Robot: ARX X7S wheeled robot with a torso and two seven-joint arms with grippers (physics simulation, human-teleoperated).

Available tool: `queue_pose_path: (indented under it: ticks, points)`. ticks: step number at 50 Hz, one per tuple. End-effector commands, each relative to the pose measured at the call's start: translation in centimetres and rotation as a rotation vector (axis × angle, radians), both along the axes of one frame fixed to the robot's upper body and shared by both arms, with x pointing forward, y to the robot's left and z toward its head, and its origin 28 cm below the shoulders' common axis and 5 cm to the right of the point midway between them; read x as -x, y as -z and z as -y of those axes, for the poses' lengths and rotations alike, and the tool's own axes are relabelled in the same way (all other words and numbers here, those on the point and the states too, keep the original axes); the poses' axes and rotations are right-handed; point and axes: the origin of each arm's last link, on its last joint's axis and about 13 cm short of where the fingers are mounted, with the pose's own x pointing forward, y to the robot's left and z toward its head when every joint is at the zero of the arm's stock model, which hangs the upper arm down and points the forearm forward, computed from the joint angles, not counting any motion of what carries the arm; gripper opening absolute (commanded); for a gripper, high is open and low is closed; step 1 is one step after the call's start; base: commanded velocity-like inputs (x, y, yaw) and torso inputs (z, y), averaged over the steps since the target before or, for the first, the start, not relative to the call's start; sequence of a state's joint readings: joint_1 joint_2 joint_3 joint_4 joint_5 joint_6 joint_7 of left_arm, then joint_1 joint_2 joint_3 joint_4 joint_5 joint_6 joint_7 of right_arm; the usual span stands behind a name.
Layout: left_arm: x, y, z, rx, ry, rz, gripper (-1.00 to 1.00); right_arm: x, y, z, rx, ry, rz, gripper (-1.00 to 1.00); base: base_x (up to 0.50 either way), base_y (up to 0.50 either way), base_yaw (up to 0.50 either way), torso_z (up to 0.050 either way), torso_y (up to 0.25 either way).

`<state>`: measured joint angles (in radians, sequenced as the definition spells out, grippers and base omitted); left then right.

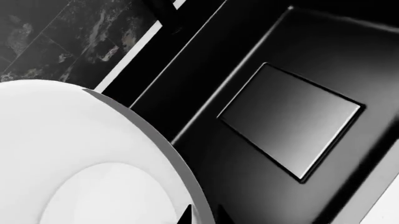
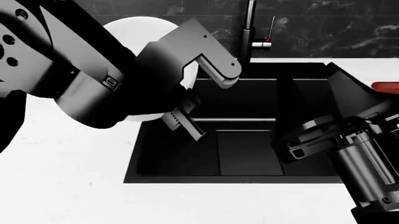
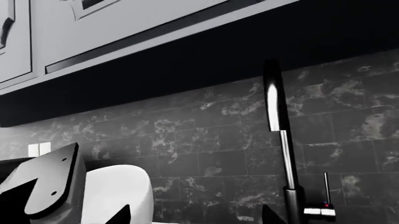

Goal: Move the fresh-baked cupcake off the tray onto the counter, and place the bowl used for mixing into the sink.

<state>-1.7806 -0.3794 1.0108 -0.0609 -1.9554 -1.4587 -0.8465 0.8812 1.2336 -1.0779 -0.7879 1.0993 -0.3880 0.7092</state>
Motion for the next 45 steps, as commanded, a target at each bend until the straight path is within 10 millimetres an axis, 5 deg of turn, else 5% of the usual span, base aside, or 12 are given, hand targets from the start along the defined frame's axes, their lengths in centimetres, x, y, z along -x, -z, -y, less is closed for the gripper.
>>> queue_pose_path:
  ticks: [1, 8, 27, 45]
  points:
    - [-2.0, -0.1, 0.1, -0.022, -0.008, 0.035, -1.0, 0.2, -0.1, 0.1, 0.004, 0.009, 0.012, 1.0, 0.0, -0.5, 0.0, 0.0, 0.0]
    - [-3.6, 0.2, 0.6, -0.024, 0.052, 0.026, -1.0, 0.2, -0.1, 0.1, 0.005, 0.021, 0.019, 1.0, 0.0, -0.19, 0.0, 0.0, 0.0]
    - [-10.1, 5.6, 3.3, 0.05, 0.254, -0.054, -1.0, -0.4, 0.2, 0.4, -0.001, 0.045, -0.007, 1.0, 0.0, 0.0, 0.0, 0.0, 0.001]
    - [-13.4, 9.5, 4.8, 0.076, 0.298, -0.196, -1.0, -0.9, 0.3, 0.9, -0.024, 0.053, -0.022, 1.0, 0.0, 0.0, 0.0, 0.0, 0.001]
